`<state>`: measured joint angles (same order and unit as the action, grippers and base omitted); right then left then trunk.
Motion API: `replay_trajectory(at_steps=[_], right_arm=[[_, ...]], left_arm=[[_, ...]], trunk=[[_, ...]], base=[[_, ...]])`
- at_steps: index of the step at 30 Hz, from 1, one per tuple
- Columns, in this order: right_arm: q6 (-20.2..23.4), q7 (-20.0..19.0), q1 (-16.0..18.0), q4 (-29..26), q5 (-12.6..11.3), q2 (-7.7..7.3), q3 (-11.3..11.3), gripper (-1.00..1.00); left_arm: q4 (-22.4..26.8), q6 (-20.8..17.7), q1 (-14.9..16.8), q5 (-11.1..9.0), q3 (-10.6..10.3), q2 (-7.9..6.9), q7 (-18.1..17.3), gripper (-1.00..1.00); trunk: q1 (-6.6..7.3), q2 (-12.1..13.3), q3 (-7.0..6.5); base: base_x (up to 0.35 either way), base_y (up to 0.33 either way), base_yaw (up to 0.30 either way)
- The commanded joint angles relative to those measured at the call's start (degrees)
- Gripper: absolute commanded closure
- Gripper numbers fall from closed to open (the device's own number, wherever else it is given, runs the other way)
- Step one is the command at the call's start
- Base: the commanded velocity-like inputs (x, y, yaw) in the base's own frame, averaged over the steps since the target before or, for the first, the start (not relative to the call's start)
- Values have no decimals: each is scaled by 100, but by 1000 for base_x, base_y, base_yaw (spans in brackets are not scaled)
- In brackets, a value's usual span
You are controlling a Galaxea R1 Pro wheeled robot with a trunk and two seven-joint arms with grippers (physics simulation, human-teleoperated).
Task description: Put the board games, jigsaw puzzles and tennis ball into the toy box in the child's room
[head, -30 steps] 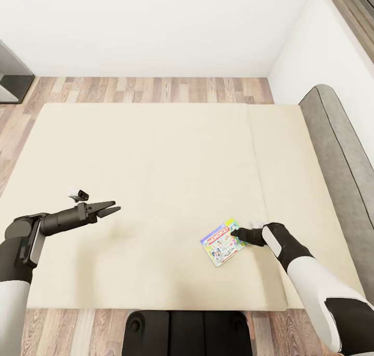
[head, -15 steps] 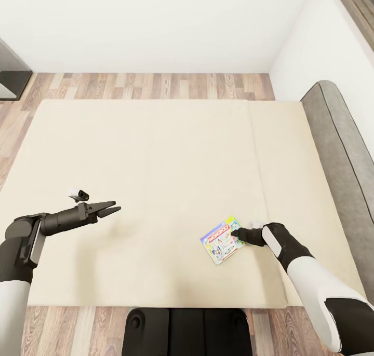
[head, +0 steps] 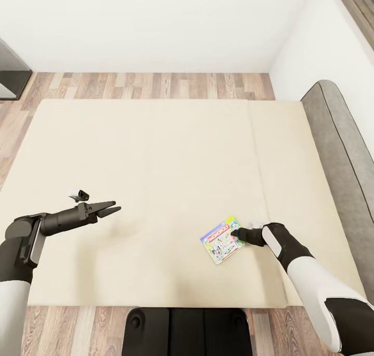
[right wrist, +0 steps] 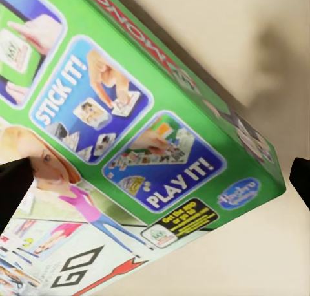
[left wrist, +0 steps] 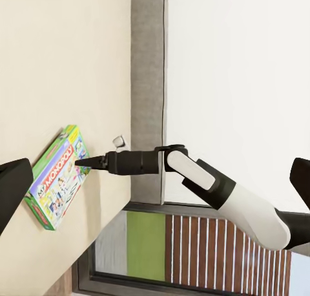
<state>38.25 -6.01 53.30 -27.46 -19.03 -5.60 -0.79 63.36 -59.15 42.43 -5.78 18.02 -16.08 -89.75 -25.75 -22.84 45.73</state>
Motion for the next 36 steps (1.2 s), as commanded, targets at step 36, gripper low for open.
replay_trajectory(at_steps=[36], right_arm=[[24,-25,2,-5,30,-9,-9,-100]], left_arm=[[1,-59,2,6,-1,-1,-25,-100]], trunk=[[-4,-8,94]], base=[[0,0,0]])
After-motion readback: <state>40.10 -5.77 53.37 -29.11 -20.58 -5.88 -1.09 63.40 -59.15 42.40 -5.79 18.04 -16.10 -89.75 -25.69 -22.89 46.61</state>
